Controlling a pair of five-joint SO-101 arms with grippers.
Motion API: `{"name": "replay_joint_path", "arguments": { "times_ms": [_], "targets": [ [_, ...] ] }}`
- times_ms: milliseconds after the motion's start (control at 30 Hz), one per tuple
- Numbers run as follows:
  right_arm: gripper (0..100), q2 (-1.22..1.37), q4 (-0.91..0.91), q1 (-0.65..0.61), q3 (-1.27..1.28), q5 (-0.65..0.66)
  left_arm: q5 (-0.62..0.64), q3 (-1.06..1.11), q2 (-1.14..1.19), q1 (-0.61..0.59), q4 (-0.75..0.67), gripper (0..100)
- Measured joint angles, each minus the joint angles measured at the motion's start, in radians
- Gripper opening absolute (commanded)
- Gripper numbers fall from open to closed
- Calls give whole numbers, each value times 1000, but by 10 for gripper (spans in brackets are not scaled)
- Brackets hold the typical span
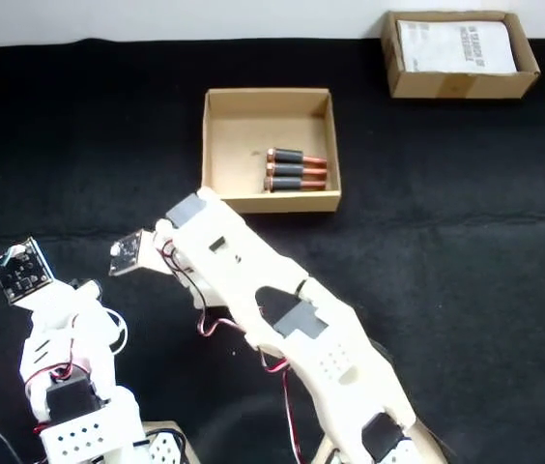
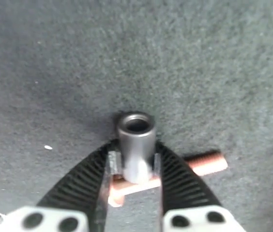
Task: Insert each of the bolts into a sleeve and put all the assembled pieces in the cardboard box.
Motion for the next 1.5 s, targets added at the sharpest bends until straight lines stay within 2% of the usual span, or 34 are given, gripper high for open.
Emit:
{"name": "replay_joint_path", "arguments": {
  "times_ms": [233, 367, 567, 633, 733, 867, 1067, 1200, 1333, 1500],
  "targets": [
    [7, 12, 190, 20, -261, 2, 0, 0, 0, 0, 0, 9],
    [7, -12, 218, 84, -446, -89, 0, 0, 0, 0, 0, 9],
    [7, -250, 222, 201, -491, -206, -8, 0, 0, 0, 0, 10],
    [7, -341, 222, 247, -491, -258, -64, 0, 0, 0, 9, 9],
    [7, -476, 222, 330, -476, -327, -230, 0, 0, 34, 101, 9],
    [7, -706, 224, 443, -336, -388, -443, 0, 0, 69, 166, 8],
    [7, -1119, 224, 614, 37, -450, -632, 0, 0, 152, 170, 8],
    [7, -1415, 224, 733, 313, -454, -663, -17, 0, 222, 175, 8],
    [7, -1711, 222, 904, 546, -454, -666, -107, 0, 322, 178, 8],
    [7, -2065, 112, 1254, 833, -454, -666, -226, 71, 468, 181, 8]
  ]
}}
